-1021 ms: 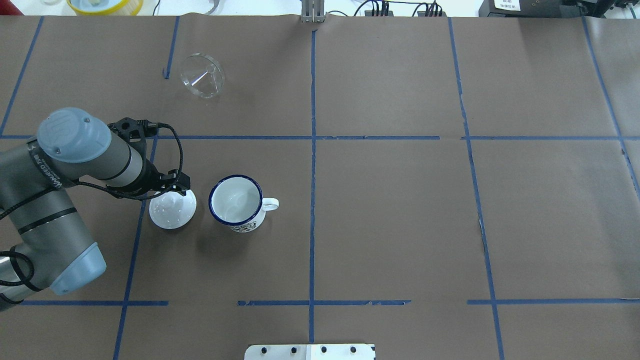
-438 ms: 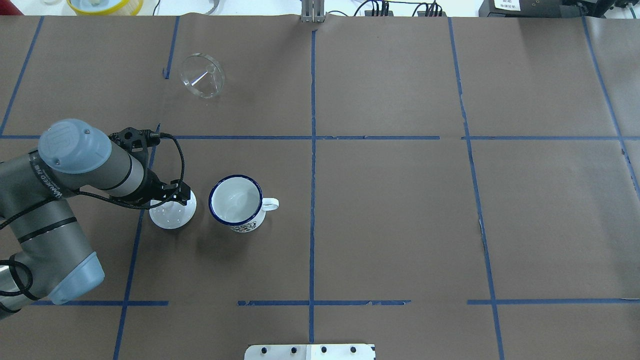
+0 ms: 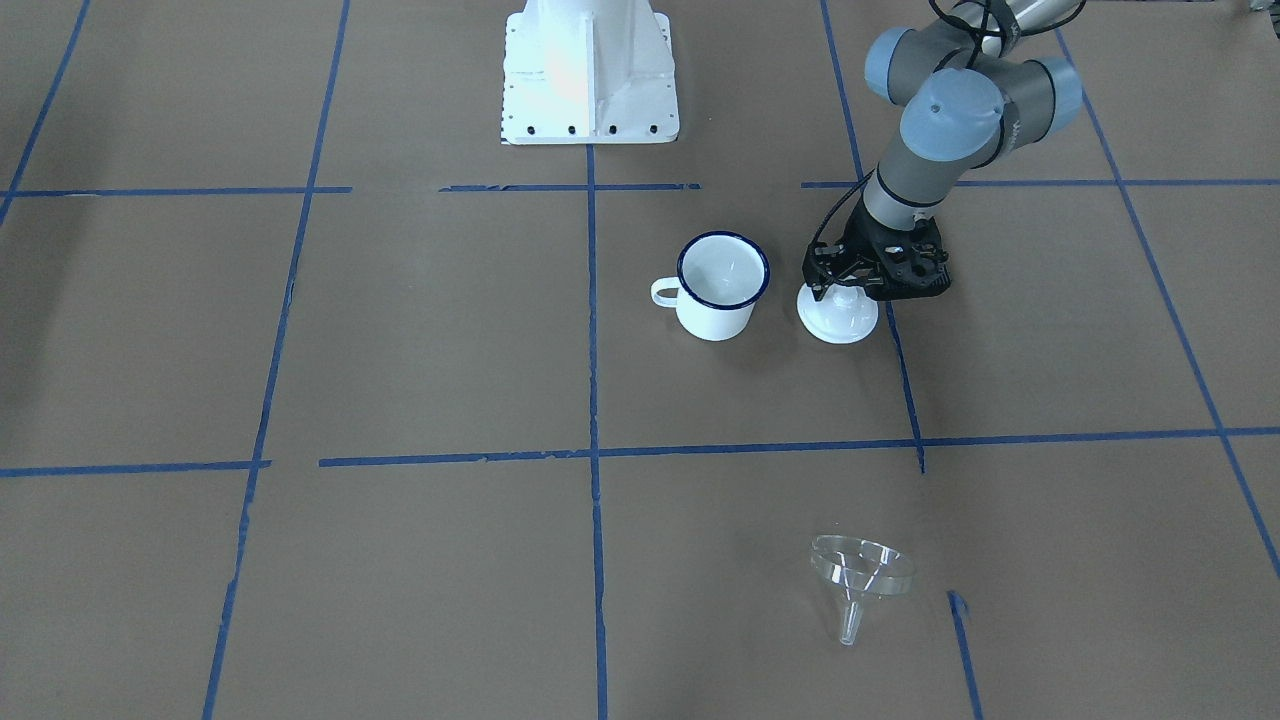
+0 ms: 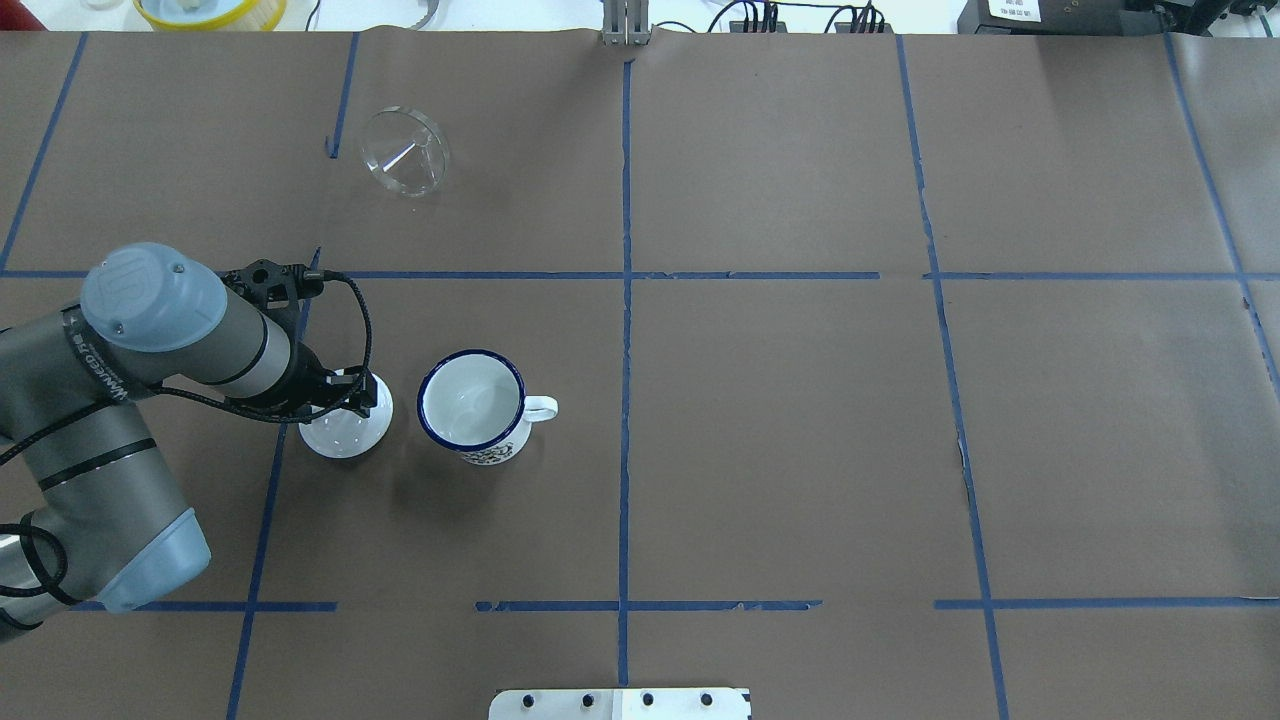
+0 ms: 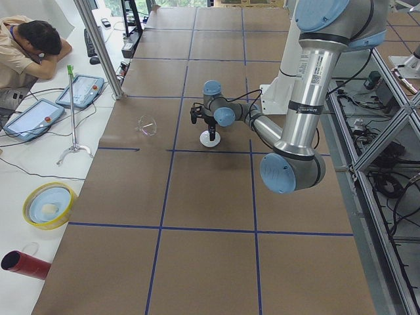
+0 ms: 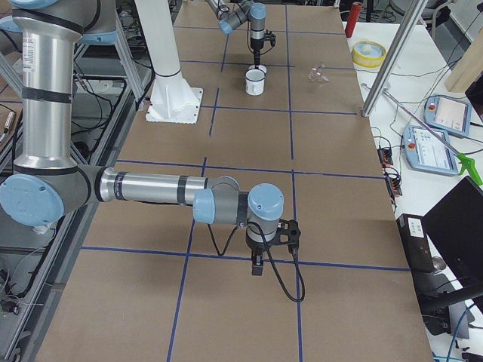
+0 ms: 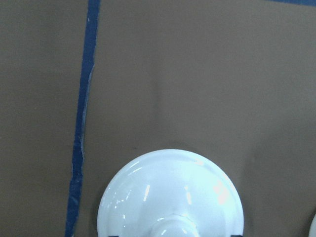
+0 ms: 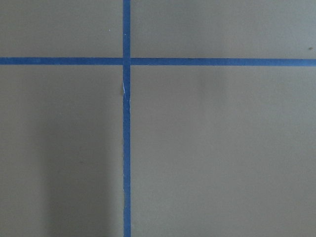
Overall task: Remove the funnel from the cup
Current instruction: 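Lift the white lid and carry it over the mug with the left gripper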
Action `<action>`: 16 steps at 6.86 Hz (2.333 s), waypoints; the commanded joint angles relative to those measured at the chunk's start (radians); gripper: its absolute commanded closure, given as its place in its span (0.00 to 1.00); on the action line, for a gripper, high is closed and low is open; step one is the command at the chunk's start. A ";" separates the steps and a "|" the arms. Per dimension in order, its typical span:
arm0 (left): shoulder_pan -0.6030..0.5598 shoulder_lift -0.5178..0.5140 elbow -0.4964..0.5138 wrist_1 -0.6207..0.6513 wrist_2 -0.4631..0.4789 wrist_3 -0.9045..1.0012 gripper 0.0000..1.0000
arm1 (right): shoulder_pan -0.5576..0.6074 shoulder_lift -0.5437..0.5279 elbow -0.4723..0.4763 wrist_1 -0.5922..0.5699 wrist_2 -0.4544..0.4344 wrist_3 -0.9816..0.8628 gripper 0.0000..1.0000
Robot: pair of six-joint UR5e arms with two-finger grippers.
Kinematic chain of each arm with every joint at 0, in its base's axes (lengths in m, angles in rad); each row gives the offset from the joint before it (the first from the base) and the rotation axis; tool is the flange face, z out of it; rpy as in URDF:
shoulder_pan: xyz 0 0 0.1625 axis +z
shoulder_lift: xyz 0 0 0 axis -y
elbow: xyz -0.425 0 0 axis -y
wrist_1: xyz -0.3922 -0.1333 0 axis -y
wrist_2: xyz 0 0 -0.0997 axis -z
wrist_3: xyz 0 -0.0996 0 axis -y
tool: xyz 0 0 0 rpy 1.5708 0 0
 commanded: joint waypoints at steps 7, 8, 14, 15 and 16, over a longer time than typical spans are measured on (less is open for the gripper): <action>-0.022 0.012 -0.133 0.080 0.000 0.003 1.00 | 0.000 0.000 0.000 0.000 0.000 0.000 0.00; -0.026 0.010 -0.237 0.198 -0.002 0.006 1.00 | 0.000 0.000 0.000 0.000 0.000 0.000 0.00; -0.021 -0.411 -0.222 0.689 -0.052 -0.119 1.00 | 0.000 0.000 0.000 0.000 0.000 0.000 0.00; 0.012 -0.412 -0.180 0.642 -0.046 -0.125 1.00 | 0.000 0.000 0.000 0.000 0.000 0.000 0.00; 0.014 -0.412 -0.121 0.573 -0.045 -0.154 1.00 | 0.000 0.000 0.000 0.000 0.000 0.000 0.00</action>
